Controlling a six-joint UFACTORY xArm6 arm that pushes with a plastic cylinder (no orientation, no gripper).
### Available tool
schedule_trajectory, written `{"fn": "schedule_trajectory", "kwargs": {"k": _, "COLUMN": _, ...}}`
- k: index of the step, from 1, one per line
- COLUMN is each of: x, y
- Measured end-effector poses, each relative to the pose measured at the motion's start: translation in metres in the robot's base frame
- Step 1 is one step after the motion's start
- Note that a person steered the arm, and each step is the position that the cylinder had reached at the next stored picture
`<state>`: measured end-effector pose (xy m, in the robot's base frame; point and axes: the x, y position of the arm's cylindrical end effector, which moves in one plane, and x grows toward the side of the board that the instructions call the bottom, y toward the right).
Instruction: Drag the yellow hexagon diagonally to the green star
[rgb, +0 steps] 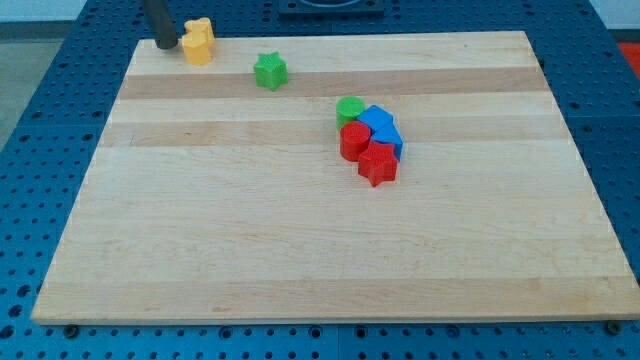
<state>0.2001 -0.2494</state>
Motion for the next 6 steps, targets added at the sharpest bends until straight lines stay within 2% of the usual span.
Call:
{"fn": "schedule_trajectory", "kwargs": {"k": 2, "x": 0.004, "y": 0.025}}
{"fn": "schedule_trajectory", "kwargs": {"k": 3, "x": 0.023, "y": 0.037}}
{"fn": "schedule_trajectory", "kwargs": {"k": 4, "x": 0.041, "y": 0.071}}
{"fn": "schedule_trajectory", "kwargs": {"k": 6, "x": 0.045, "y": 0.172}}
